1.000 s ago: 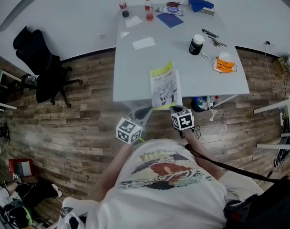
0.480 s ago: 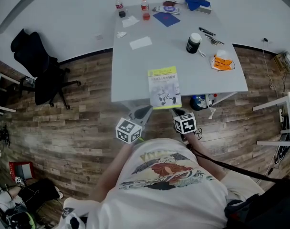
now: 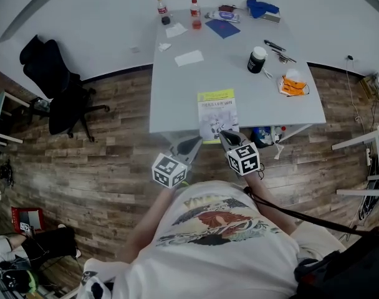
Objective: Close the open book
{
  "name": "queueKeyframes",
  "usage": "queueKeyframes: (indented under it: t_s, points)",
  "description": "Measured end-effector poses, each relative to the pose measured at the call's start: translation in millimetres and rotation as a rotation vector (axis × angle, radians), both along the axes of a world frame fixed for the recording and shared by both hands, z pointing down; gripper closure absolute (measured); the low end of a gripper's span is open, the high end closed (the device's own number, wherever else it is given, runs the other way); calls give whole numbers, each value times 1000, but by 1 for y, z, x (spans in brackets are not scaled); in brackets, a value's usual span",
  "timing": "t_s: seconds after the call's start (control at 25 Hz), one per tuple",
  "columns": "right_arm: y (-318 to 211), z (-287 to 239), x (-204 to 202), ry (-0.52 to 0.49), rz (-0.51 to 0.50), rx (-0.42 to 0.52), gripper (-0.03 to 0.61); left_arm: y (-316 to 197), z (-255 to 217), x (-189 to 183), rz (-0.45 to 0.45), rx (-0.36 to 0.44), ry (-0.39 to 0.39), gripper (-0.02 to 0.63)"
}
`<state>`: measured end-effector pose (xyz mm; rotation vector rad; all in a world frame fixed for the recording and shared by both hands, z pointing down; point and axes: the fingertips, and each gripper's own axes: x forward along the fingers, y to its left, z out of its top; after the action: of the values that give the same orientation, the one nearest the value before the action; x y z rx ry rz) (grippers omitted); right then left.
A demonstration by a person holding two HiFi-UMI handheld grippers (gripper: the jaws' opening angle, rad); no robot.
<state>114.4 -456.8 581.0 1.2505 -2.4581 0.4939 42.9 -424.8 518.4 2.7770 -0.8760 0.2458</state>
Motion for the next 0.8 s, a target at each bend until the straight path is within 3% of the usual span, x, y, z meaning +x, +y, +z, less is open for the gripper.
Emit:
queueKeyframes:
  t_s: [0.24, 0.56, 0.8]
  points:
    - [-2, -30, -20, -5, -40, 85, 549, 1, -10, -2, -6, 28, 8, 601]
    - [2, -21, -26, 5, -78, 50, 548, -3, -9, 1, -9, 22, 22, 601]
    - [12, -17, -34, 7, -123, 8, 548, 5, -1, 6, -8, -30, 29, 601]
